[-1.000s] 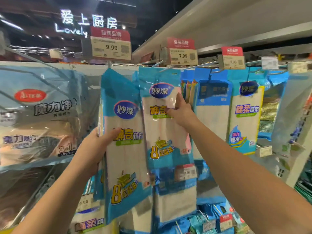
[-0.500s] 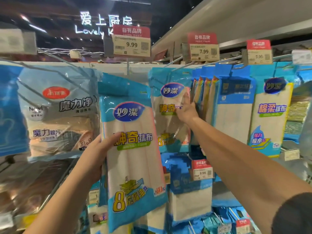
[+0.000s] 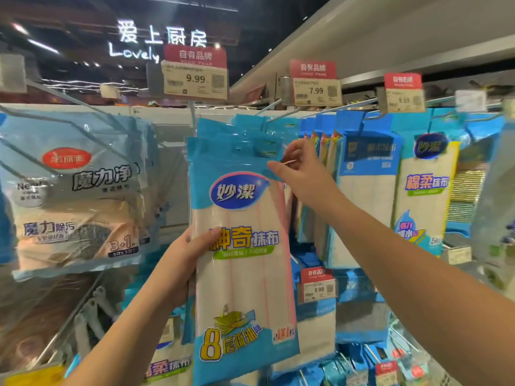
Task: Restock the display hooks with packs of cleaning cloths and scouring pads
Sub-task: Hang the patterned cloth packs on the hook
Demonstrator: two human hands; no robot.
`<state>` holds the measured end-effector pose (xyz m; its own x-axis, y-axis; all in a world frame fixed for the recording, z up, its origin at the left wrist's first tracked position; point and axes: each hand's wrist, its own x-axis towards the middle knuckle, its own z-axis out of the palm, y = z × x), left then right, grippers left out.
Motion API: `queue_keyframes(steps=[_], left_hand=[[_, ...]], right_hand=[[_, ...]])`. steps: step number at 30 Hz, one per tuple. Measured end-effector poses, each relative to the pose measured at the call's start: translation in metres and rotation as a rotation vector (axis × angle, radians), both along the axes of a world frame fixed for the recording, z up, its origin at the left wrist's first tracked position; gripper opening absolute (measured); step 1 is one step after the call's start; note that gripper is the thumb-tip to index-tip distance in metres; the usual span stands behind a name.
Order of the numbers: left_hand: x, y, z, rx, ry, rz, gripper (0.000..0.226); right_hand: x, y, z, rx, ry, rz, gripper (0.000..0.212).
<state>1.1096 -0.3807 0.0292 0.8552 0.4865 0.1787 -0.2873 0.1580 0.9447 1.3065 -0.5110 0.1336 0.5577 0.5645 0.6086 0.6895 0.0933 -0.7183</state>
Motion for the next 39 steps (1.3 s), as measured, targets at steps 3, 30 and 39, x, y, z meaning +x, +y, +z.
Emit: queue_keyframes(steps=[3, 30, 39], left_hand=[[0.007, -0.006, 0.001, 0.002, -0.012, -0.009, 0.098], [0.020, -0.039, 0.017, -0.041, 0.118, -0.232, 0.060], [0.017, -0.044, 0.026, -0.081, 0.147, -0.233, 0.058]], right_hand=[[0.002, -0.012, 0.001, 0.024, 0.018, 0.021, 0.033], [0.031, -0.061, 0.062, 0.017, -0.175, -0.139, 0.050], [0.033, -0.058, 0.077, -0.112, -0.082, -0.142, 0.045]])
